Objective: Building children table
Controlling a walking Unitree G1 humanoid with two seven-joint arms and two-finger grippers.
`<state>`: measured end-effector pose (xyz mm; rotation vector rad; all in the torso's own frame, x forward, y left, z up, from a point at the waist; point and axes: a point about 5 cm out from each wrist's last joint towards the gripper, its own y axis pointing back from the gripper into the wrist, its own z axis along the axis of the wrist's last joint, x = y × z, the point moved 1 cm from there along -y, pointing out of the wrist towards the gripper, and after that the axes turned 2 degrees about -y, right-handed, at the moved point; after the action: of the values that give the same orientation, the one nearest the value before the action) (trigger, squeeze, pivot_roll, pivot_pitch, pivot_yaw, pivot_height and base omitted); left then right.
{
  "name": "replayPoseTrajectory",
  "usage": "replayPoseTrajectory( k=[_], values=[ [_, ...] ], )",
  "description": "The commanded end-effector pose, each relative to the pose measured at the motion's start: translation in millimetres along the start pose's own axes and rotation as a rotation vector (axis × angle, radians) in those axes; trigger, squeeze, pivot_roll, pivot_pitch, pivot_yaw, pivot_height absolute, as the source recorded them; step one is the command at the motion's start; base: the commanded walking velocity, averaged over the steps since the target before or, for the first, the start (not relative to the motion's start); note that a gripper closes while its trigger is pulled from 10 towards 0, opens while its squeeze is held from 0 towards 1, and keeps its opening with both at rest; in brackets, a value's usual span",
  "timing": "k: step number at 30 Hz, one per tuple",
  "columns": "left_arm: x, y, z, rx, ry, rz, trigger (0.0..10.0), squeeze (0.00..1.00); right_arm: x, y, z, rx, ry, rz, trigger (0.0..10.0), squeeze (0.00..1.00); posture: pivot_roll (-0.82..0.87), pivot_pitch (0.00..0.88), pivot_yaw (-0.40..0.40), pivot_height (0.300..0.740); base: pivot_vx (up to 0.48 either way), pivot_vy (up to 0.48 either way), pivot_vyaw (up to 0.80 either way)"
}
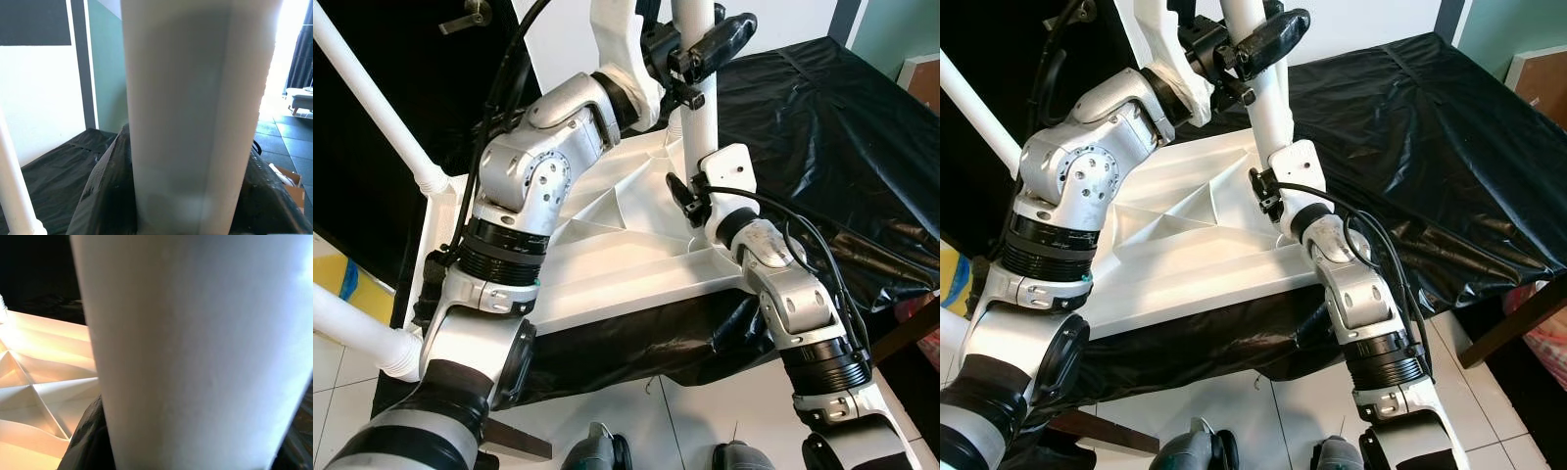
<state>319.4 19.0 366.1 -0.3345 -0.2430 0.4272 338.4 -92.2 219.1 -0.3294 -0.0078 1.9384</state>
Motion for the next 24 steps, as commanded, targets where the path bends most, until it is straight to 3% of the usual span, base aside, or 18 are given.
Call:
replayPoseTrajectory(
  k=[1,2,7,8,16,18,19,20,21,22,24],
  values=[
    [-23.0,-2.1,8,-0.036,-0.018,-0.21,10.0,0.0,0.4,-3.6,-5,0.044,-0.023,-0.013,0.0,0.0,-0.07,0.057,0.114,0.74,0.0,0.0,0.0],
    [-23.9,-1.7,9,-0.039,-0.011,-0.213,10.0,1.0,-1.0,-4.7,-5,0.049,-0.029,-0.025,10.0,0.0,-0.07,0.055,0.113,0.74,0.0,0.0,0.0],
    [-22.4,-0.9,9,-0.042,-0.019,-0.183,10.0,1.0,-4.4,-7.1,-4,0.044,-0.065,-0.076,10.0,0.0,-0.07,0.051,0.107,0.74,0.0,0.0,0.0],
    [-20.4,-0.8,8,-0.04,-0.027,-0.162,10.0,0.0,-5.6,-7.5,-4,0.041,-0.078,-0.095,10.0,0.0,-0.07,0.05,0.107,0.74,0.0,0.0,0.0],
    [-8.4,0.8,8,-0.058,-0.012,-0.058,10.0,0.0,-12.6,-7.5,-4,0.037,-0.121,-0.171,10.0,0.0,-0.07,0.053,0.106,0.74,0.0,0.0,0.0],
    [8.3,6.4,6,-0.054,-0.026,0.069,10.0,0.0,-20.5,-7.0,-5,0.027,-0.155,-0.242,10.0,0.0,-0.06,0.056,0.109,0.74,0.0,0.0,0.0],
    [8.3,6.4,6,-0.054,-0.026,0.069,10.0,0.0,-20.5,-7.0,-5,0.027,-0.155,-0.242,10.0,0.0,-0.06,0.056,0.109,0.74,0.0,0.0,0.0],
    [20.6,11.7,1,-0.043,-0.031,0.159,10.0,0.0,-24.7,-6.2,-5,0.023,-0.173,-0.274,10.0,0.0,-0.06,0.059,0.109,0.74,0.0,0.0,0.0],
    [20.6,11.7,1,-0.043,-0.031,0.159,10.0,0.0,-24.7,-6.2,-5,0.023,-0.173,-0.274,10.0,0.0,-0.06,0.059,0.109,0.74,0.0,0.0,0.0],
    [40.5,25.9,-11,-0.012,-0.029,0.31,10.0,0.0,-30.6,-3.4,-6,0.011,-0.186,-0.317,10.0,0.0,-0.06,0.064,0.106,0.74,0.0,0.0,0.0],
    [45.4,31.7,-15,-0.003,-0.027,0.348,10.0,0.0,-32.1,-2.3,-7,0.01,-0.182,-0.33,10.0,0.0,-0.06,0.064,0.106,0.74,0.0,0.0,0.0]
  ],
)
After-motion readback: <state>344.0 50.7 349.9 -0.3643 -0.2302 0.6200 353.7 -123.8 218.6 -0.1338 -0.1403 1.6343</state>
